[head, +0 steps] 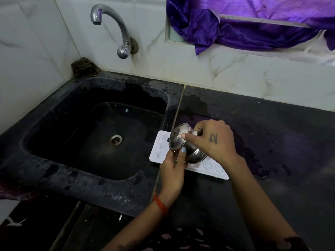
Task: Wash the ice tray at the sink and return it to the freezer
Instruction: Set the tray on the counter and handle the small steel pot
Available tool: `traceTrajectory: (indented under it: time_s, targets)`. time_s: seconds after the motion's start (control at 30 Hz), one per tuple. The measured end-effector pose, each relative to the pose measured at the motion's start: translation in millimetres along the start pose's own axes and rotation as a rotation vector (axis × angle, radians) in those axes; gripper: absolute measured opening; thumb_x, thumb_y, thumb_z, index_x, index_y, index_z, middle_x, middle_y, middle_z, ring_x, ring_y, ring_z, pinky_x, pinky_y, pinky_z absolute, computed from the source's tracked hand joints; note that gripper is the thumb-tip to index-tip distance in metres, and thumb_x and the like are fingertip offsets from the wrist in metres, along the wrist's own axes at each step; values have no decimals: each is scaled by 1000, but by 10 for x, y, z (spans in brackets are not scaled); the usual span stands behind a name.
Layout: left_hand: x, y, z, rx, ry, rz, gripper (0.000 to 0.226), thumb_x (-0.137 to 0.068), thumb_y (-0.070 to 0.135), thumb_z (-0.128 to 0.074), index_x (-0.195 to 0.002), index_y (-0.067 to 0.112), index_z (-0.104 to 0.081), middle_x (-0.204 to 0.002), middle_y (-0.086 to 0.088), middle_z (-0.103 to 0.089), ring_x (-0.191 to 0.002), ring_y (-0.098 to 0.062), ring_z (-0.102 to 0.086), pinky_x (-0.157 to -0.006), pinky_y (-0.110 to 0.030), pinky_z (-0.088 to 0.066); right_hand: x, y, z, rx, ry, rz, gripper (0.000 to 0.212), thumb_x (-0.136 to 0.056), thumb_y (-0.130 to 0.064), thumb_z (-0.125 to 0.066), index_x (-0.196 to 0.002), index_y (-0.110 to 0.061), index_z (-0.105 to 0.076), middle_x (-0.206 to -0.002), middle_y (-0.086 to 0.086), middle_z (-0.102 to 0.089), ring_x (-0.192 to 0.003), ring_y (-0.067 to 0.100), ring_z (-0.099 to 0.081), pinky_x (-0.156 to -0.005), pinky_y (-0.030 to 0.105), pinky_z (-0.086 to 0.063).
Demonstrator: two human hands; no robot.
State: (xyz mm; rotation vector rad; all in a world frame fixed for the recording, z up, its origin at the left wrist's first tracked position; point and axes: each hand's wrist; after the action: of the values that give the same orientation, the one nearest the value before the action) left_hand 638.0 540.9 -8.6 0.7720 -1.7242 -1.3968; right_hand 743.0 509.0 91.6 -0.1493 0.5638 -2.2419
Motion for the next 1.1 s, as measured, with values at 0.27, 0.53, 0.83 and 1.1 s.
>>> traceTrajectory:
  time_s: [0.27,0.53,0.83,1.1]
  targets:
    - [-16,36,32,51,-9,25,25,-95,24,-53,-116,15,-62,-101,2,-71,-96,-14,-69,-84,-32,-56,-12,-47,-32,28,3,-2,37,-77,-55,-64,-68,-19,-64,-68,1,-67,-70,21,-62,-65,30,-48]
    - [-45,16,70,-66,-8,-45,38,-77,57,-57,-105,34,-66,-97,10,-74,-97,-10,-68,-91,-41,-52,10,64,-67,-134,28,-28,35,-73,-51,-71,-58,-22,-59,-54,-7,-58,-60,14,-59,-59,27,-44]
    - [0,96,17,-192,-30,-134,40,-87,45,-60,-121,25,-62,-97,15,-73,-92,2,-66,-87,-28,-53,103,221,-59,-352,92,-137,29,-71,-41,-76,-58,-18,-65,-58,-2,-67,-61,16,-65,-66,39,-55]
    - [5,13,-55,-76,-135,19,53,-78,55,-60,-117,20,-61,-102,2,-73,-97,-15,-69,-90,-41,-54,133,228,38,-140,85,-109,32,-75,-47,-70,-59,-21,-61,-50,-9,-56,-55,9,-56,-53,23,-39]
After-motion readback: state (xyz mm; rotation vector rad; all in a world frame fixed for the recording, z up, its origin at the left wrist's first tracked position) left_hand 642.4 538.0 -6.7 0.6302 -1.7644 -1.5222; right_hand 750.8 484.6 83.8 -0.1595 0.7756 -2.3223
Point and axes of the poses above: each hand's wrist, its own x-axis away from the middle knuckle, its own z-axis out of the back of the hand, y = z × x
